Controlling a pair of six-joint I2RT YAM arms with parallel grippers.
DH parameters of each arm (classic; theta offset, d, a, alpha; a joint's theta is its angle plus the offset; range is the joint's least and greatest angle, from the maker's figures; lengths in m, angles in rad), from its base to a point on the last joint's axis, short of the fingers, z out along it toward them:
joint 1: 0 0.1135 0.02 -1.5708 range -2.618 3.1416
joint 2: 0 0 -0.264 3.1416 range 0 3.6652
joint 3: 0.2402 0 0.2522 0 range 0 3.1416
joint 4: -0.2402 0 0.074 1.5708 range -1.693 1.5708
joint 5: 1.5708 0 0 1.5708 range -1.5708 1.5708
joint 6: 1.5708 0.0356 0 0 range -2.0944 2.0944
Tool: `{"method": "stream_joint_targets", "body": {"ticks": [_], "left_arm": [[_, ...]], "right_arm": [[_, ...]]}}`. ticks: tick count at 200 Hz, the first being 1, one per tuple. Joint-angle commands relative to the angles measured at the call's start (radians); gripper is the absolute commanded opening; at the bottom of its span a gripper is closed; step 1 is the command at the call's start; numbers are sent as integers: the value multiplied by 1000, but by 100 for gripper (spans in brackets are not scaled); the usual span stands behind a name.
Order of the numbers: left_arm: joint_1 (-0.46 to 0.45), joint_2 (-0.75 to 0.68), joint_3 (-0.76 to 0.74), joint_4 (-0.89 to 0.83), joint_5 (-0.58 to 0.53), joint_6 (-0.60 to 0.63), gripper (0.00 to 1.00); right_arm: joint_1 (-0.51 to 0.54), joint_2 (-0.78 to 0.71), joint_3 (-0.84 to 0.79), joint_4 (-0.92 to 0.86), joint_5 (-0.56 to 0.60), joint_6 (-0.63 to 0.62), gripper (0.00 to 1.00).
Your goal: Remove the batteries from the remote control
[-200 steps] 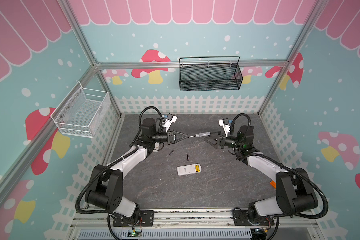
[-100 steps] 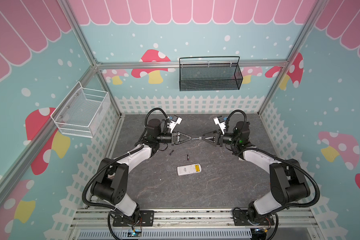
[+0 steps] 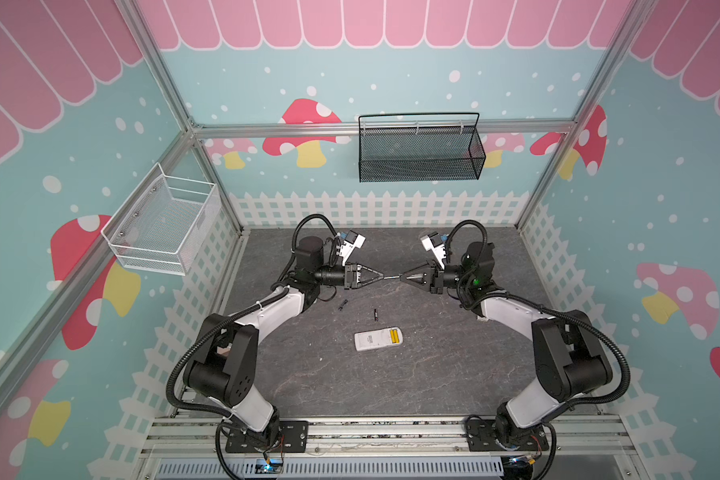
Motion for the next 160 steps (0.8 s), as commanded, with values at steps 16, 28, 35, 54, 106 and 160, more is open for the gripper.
{"method": "stream_joint_targets", "body": {"ticks": [16,28,35,54,106,160], "left_arm": [[31,-29,105,-335,-35,246,40],[53,-38,164,-541,-92,397,45],[64,-40,195,-649,-136,488,47],[88,-48,237,-791,-276,630,48],[23,-144,195,-1001,-610,870,67],[-127,-185,6,-962,-741,986,95]], "right_arm": [[-51,-62,-65,-22,70,-19,0],[-69,-116,-88,-94,98,-68,0],[-81,-160,-100,-179,131,-128,0],[-109,-269,-117,-378,240,-269,0],[-151,-552,-200,-713,532,-512,0],[-150,-764,-362,-767,694,-604,0]]}}
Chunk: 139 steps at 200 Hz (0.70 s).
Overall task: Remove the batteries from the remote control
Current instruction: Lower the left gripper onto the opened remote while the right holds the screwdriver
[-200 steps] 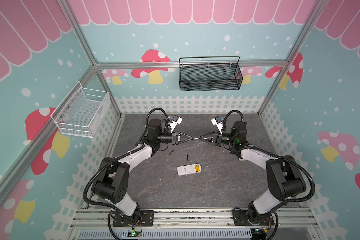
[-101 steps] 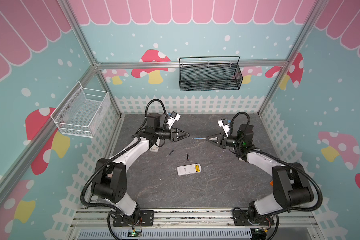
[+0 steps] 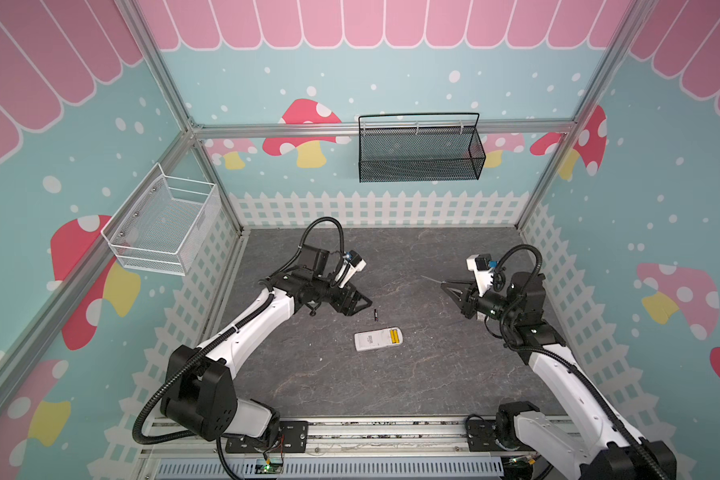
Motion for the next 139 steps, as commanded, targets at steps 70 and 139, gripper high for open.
{"method": "stream_joint_targets", "body": {"ticks": [70,139], "left_arm": [[-206,82,-157,27,-237,307,99],[-273,227,-116,89,-429,356,99]], "right_arm": [[12,-168,-151,-32,214,-149,0],[22,-193,-166,-26,218,-159,0]]}}
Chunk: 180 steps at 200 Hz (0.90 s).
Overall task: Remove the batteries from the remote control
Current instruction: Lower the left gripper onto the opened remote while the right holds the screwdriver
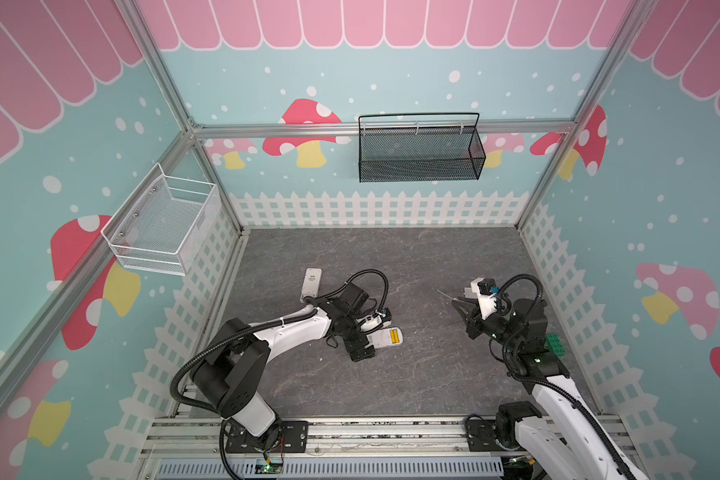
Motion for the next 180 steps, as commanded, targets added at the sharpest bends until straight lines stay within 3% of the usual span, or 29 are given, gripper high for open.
{"method": "stream_joint_targets", "body": {"ticks": [1,60,100,139,180], "left_arm": [[-26,33,29,40,-101,51,99],[-86,109,69,31,-180,84,99],[-107,164,119,-7,-180,93,91],[-96,171,106,-12,-176,128,83],[-92,204,153,-65,-134,144,78]], "right_arm": [[9,-8,-10,17,3,-28,0],[76,34,-26,9,13,-66,0],[106,68,4,-48,32,-144,0],[138,138,26,-80,-29,-236,0],[142,269,107,-162,-167,-366,0]]}}
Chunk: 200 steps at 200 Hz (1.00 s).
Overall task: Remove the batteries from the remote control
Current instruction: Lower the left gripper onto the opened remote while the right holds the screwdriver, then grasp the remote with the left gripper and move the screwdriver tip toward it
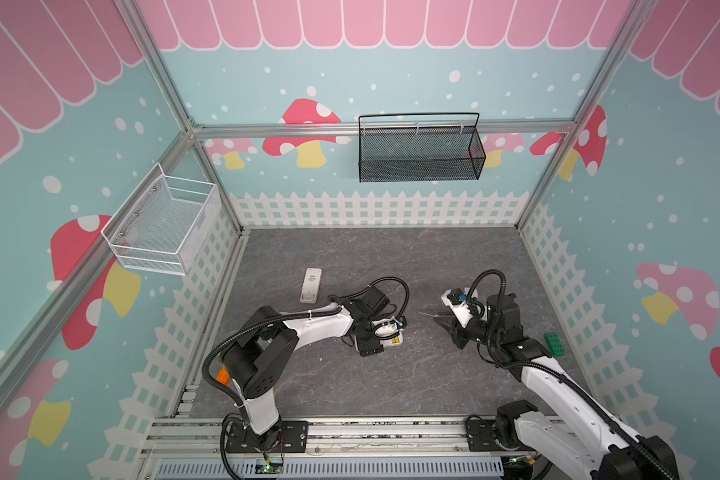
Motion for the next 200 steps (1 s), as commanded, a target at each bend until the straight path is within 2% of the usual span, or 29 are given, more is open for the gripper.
{"method": "stream_joint_targets", "body": {"ticks": [1,18,49,75,104,158,200], "left_arm": [[8,44,22,-58,11,47,78],[16,53,36,-80,27,47,78],[46,84,80,-116,58,50,86],[90,101,132,-208,160,90,87],[98,129,153,-257,200,111,87],[101,188,258,-323,215,112,93],[78,212,233,-322,169,144,88]], "right_arm": [[9,55,60,-57,-111,-124,0],[9,116,98,-103,-148,-157,0],[9,203,133,-145,-224,-179,0],[9,198,132,-175,-238,-209,0],[9,206,129,-206,-236,-253,0],[15,255,123,-203,-246,-310,0],[48,331,126,-163,-261,-332,0]]}}
